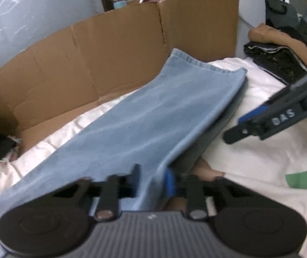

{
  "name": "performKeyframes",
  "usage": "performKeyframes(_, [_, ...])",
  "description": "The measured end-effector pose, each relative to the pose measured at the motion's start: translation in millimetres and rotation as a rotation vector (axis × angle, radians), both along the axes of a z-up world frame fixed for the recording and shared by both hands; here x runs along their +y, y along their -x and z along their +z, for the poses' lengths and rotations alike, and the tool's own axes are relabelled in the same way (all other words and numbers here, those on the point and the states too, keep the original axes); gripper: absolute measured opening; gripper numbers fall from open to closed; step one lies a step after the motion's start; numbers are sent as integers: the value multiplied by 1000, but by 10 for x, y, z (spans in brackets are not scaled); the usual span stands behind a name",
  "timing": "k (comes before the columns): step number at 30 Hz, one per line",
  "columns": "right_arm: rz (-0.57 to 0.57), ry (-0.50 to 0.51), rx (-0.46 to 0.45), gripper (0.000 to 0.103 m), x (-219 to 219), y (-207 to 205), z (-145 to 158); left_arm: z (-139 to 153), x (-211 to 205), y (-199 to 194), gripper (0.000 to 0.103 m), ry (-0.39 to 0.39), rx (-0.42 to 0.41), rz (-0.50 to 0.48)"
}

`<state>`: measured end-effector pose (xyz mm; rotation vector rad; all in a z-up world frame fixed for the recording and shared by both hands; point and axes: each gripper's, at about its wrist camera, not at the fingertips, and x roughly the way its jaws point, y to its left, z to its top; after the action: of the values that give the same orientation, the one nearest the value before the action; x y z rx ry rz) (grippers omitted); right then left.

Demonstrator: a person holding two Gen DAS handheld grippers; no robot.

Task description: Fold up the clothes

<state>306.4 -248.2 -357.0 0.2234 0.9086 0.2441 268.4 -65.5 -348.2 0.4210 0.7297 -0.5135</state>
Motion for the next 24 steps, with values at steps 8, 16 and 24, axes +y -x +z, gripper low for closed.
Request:
performKeyframes(8, [61, 12, -56, 56, 231, -266, 123, 113, 3, -75, 7, 52, 7, 25])
performKeyframes(16, [116, 62, 2, 56, 378, -498, -58, 140, 20, -115, 7, 65, 11, 24])
performKeyframes(24, [144, 92, 27, 55, 342, -332, -152, 43, -15, -104, 6, 53, 32, 5])
